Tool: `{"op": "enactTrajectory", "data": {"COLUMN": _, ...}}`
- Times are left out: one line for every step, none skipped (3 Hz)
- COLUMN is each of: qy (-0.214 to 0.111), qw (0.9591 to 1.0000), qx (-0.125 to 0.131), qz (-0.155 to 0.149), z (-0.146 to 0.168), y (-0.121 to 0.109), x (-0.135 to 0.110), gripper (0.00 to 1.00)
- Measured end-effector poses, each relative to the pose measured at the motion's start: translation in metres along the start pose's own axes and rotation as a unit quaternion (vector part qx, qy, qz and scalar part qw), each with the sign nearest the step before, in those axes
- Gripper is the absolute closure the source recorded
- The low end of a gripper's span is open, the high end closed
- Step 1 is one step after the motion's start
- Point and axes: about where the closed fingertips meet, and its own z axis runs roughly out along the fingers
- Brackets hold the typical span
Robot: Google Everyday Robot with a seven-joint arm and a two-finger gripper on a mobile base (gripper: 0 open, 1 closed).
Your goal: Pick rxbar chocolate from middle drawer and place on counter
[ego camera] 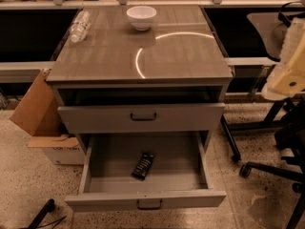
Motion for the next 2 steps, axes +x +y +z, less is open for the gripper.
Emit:
{"op": "enactTrajectory", "data": {"qy": 0.0, "qw": 1.0, "qx": 0.0, "qz": 0.0, "z": 0.0, "y": 0.0, "x": 0.0, "gripper": 0.0}}
{"op": "enactTrajectory", "data": {"qy": -0.024, "qw": 0.9991, "qx": -0.022, "qz": -0.026, "z": 0.023, "y": 0.013, "x": -0.002, "gripper": 0.0}}
